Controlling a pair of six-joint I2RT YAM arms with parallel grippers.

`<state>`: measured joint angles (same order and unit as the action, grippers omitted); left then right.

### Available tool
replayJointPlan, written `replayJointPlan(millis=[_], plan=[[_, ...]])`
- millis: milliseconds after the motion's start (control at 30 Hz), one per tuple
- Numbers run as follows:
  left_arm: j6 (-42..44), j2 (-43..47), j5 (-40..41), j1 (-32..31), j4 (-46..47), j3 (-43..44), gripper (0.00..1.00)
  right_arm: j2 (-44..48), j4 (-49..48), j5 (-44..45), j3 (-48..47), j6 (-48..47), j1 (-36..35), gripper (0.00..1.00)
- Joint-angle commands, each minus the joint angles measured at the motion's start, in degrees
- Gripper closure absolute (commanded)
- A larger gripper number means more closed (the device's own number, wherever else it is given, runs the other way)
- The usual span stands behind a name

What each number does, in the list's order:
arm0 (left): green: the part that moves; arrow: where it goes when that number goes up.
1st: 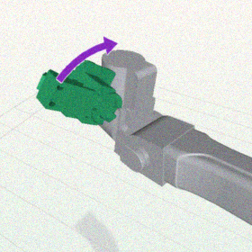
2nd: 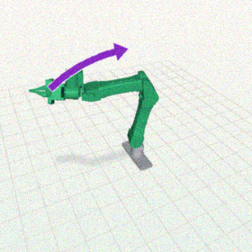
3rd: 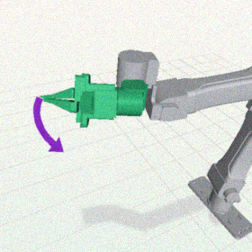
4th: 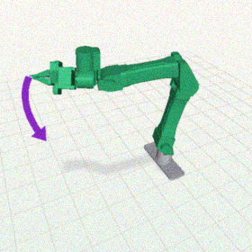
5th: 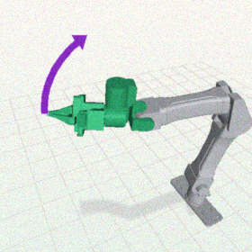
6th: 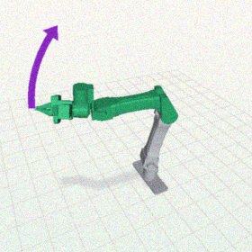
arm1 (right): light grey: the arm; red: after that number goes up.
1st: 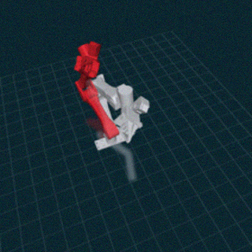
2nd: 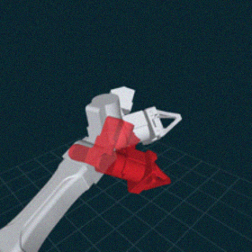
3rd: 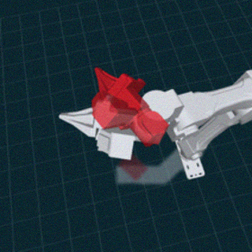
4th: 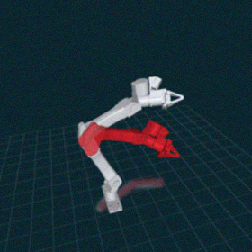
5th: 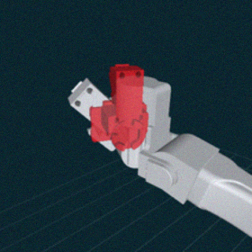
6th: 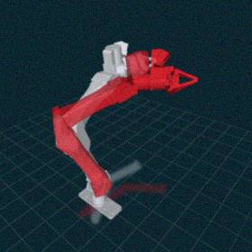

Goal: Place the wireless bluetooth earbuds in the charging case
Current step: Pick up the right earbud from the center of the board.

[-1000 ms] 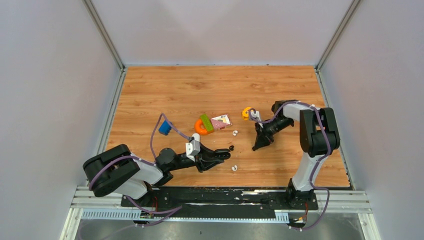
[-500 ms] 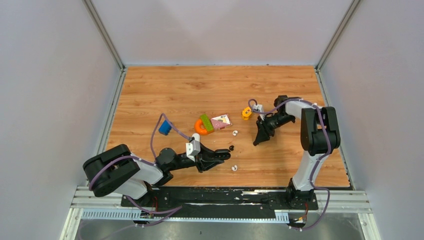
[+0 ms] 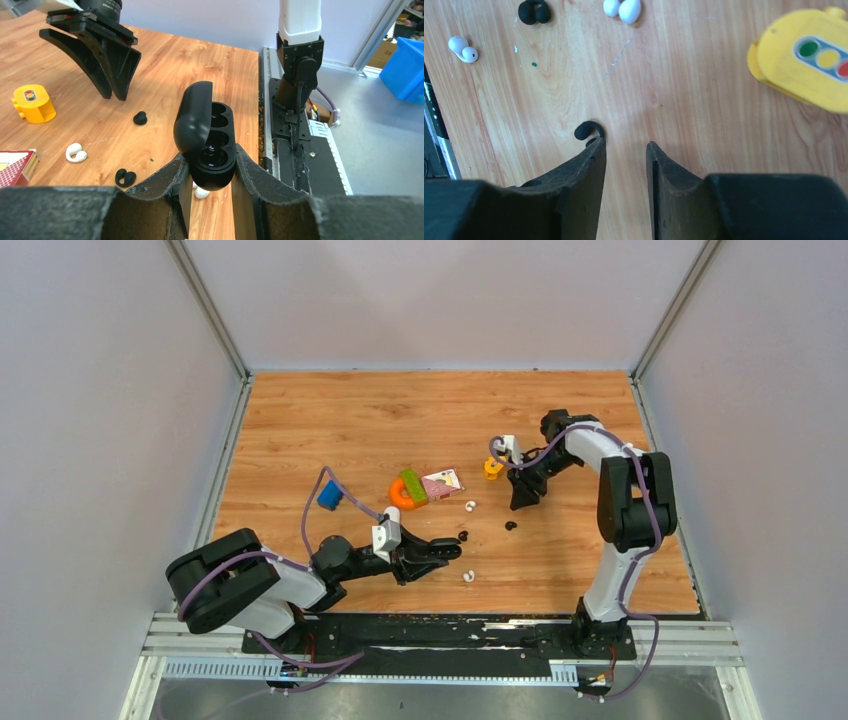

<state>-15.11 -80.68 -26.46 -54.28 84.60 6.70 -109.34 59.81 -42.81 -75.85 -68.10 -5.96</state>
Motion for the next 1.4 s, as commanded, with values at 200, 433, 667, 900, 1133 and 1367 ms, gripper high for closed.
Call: replayJointPlan(millis=[200,433,667,900,1133,1367], plan=[[0.62,0.33,0.16,-0.29,1.74,1.14,1.00,-0.20,-0.61,4.06,2.14,-6.46,-5.55,0.63],[0.70,0.51,0.18,-0.29,1.53,1.21,1.00,-1.17,-0.69,6.36,3.69,-8.10,-5.64,0.63],[0.70,0.41,0.11,-0.25,1.32,1.28,1.00,-0.90,-0.52,6.06,5.34,-8.76,-5.77,0.62],[0.74,0.39,0.09,-0.29,1.28,1.35,1.00,0.61,1.98,5.26,6.94,-11.50,-5.82,0.64],[0.61,0.42,0.00,-0.29,1.28,1.32,1.00,1.66,5.77,3.33,7.03,-14.76,-5.82,0.64],[0.52,0.36,-0.08,-0.28,1.28,1.42,1.00,1.03,7.62,2.81,7.47,-15.99,-6.00,0.67]])
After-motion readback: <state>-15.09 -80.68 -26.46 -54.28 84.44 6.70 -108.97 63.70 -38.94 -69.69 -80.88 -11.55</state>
